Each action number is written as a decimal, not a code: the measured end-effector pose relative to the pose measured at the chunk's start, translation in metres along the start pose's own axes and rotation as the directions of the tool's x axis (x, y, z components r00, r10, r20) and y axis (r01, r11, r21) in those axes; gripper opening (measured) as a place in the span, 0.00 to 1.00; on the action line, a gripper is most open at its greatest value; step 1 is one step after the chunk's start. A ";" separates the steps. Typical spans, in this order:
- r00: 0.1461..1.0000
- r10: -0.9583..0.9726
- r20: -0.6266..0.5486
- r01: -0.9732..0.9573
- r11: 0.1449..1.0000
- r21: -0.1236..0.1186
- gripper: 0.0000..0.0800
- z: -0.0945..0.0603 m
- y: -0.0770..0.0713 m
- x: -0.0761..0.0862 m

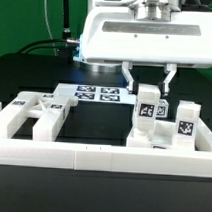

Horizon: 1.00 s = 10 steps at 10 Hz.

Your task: Assemble chair

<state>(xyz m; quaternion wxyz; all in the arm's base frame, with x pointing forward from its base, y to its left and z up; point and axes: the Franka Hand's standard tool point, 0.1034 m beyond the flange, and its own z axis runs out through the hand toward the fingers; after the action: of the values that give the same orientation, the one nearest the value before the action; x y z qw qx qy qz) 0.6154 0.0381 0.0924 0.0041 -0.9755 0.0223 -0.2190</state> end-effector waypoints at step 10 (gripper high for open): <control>0.998 -0.014 -0.065 0.014 1.000 -0.007 0.73 0.004 -0.002 0.000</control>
Offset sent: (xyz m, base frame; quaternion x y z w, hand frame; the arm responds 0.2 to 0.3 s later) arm -0.0051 0.0003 -0.0086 -0.0012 0.0112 0.0035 0.9999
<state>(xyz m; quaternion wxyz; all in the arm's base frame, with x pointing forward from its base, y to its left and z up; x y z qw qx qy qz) 0.6173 0.0403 0.0891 -0.0013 -0.9680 0.0162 -0.2503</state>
